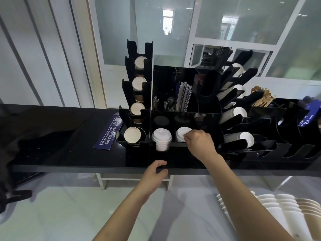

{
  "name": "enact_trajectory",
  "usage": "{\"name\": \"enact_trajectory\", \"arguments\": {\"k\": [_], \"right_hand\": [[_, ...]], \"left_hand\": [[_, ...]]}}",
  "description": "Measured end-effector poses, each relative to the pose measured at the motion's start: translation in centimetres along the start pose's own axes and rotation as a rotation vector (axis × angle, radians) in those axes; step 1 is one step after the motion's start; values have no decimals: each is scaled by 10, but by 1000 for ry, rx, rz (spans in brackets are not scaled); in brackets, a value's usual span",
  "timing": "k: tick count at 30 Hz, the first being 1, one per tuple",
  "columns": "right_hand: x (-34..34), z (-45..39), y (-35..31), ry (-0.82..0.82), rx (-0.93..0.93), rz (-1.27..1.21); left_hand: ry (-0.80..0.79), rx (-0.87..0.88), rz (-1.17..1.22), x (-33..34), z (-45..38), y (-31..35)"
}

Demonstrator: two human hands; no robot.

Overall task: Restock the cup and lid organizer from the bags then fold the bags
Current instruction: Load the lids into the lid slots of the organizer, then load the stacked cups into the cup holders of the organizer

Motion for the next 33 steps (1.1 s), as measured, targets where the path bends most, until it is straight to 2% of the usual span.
{"name": "enact_trajectory", "arguments": {"k": [7, 10, 16, 21, 27, 33], "right_hand": [[2, 7, -2, -10, -18, -43], [-3, 6, -3, -63, -1, -45], [-37, 43, -19, 150, 47, -262], [-30, 119, -11, 174, 227, -427], [-13, 221, 14, 122, 492, -442], [-15, 295, 51, 110, 605, -459]], "left_hand": [[-7, -2, 7, 0, -1, 0], [5, 26, 24, 0, 1, 3], [80, 76, 138, 1, 12, 7], [64, 54, 215, 23, 27, -10], [-62, -46, 183, 72, 46, -39], [-166, -154, 169, 129, 70, -66]]}}
Point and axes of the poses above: each hand's wrist, its own z-axis away from the middle knuckle, its own x-axis out of the palm, y = z × x, the point moved 6 cm from there along -z, towards the middle knuckle, and after that the axes turned 1 degree about -x, right-handed, at the moved point
